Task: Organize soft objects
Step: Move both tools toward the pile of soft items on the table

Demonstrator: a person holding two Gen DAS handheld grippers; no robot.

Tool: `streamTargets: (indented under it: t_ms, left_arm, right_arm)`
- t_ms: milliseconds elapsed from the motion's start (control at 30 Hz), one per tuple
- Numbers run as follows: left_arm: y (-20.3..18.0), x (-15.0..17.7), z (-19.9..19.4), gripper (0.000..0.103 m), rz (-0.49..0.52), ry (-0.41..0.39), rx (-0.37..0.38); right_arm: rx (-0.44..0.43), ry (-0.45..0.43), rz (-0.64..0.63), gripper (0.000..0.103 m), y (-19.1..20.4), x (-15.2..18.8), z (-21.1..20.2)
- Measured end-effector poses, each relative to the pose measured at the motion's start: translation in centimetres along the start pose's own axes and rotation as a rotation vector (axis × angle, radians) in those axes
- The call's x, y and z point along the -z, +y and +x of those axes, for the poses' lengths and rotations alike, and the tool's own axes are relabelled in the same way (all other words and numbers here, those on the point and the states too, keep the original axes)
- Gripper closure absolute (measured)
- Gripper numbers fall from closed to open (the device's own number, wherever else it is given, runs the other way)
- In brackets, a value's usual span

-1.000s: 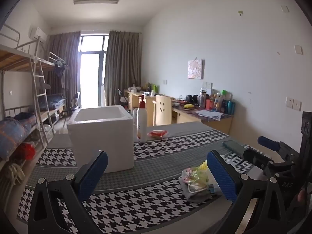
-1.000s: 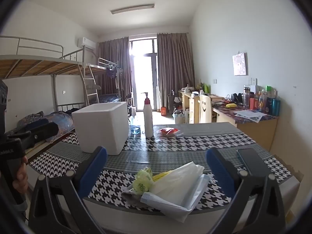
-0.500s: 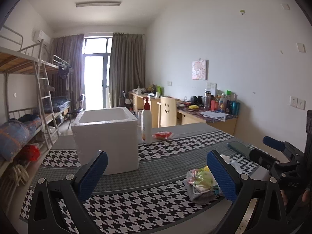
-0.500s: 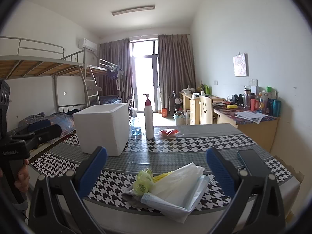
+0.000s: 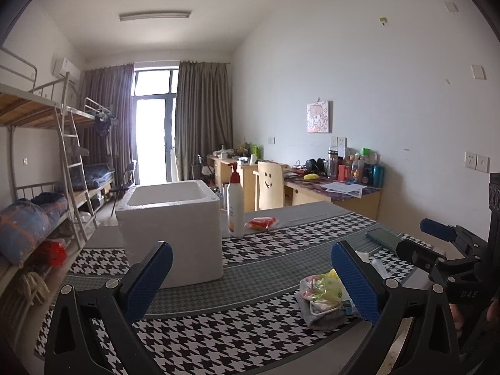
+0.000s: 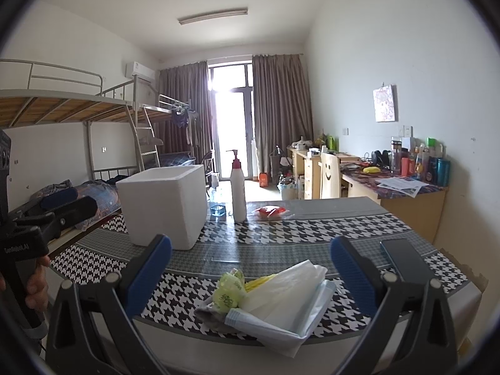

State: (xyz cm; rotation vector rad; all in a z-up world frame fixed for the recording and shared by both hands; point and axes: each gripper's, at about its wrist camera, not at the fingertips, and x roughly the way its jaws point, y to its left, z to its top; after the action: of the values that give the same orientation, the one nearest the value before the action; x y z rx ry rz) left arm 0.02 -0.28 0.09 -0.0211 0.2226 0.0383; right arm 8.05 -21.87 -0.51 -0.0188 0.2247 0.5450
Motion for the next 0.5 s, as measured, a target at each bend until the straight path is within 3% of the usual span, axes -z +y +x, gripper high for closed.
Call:
streamTargets:
  t_ms: [500]
  left_arm:
    - [0.2, 0.2, 1.3, 0.001, -0.030, 0.050, 0.021]
  right_arm:
    - [0.017, 0.014, 0.008, 0.000, -0.5, 0.2, 0.5]
